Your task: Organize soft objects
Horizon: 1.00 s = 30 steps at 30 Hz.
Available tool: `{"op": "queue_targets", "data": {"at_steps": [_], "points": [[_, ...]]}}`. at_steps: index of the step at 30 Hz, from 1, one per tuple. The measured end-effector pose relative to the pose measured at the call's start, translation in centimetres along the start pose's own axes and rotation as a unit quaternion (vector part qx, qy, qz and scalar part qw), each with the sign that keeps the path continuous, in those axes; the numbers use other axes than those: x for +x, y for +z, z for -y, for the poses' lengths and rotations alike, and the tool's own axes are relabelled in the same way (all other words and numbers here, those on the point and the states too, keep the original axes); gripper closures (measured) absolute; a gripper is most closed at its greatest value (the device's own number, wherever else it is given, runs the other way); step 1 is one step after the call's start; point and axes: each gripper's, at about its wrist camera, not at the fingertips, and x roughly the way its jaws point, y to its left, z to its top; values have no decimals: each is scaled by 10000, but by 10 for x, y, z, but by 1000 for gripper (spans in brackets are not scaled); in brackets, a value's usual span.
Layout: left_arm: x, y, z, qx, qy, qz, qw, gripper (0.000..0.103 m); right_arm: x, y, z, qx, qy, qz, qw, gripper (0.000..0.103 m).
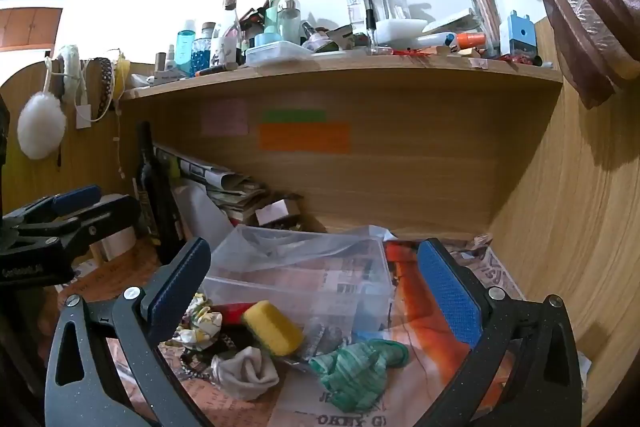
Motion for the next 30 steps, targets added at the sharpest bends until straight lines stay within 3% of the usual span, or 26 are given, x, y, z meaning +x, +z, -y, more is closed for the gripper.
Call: {"op": "queue_targets", "data": {"at_steps": [30], "points": [[2, -1, 6, 165, 26, 42, 9999, 0, -2, 2, 2, 161, 109, 111, 9998, 0]]}}
